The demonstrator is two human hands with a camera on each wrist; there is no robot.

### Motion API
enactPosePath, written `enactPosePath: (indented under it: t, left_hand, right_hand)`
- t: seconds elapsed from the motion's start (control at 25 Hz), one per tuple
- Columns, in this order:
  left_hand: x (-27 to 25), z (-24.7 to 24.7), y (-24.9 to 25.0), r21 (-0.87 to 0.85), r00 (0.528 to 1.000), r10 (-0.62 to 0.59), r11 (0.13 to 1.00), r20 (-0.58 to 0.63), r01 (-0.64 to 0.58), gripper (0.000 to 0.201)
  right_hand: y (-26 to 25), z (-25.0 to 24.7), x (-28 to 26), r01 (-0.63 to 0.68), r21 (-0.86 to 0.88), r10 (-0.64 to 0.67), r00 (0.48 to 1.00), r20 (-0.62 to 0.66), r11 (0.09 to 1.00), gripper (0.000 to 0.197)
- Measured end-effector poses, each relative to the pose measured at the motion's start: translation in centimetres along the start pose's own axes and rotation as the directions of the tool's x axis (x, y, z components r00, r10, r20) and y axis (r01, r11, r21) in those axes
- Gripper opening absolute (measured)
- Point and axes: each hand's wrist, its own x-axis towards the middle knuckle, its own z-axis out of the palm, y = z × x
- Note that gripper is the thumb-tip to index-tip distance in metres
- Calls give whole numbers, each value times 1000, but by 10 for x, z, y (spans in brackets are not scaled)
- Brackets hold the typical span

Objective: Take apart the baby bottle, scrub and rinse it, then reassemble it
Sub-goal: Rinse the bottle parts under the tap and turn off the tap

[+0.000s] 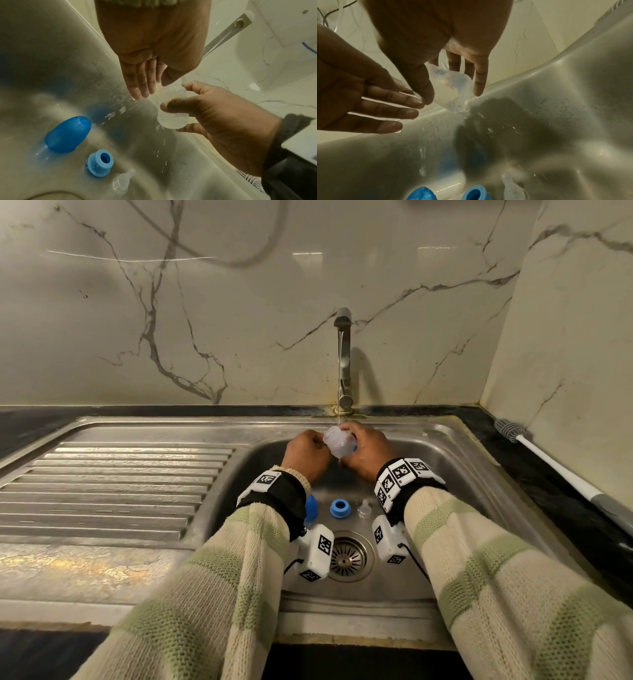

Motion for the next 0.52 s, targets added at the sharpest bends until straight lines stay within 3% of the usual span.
enactPosePath:
  t: [0.36, 0.52]
  left_hand:
    - [1, 3, 0, -35, 1000, 2, 999, 31, -1, 35]
    - [-1, 2, 1, -77, 999, 16, 997, 33, -13, 39]
  right_hand:
    - [1, -3, 3, -98, -73, 94, 994, -55, 993, 69]
    - [2, 0, 2, -104, 7, 104, 994, 25, 995, 54]
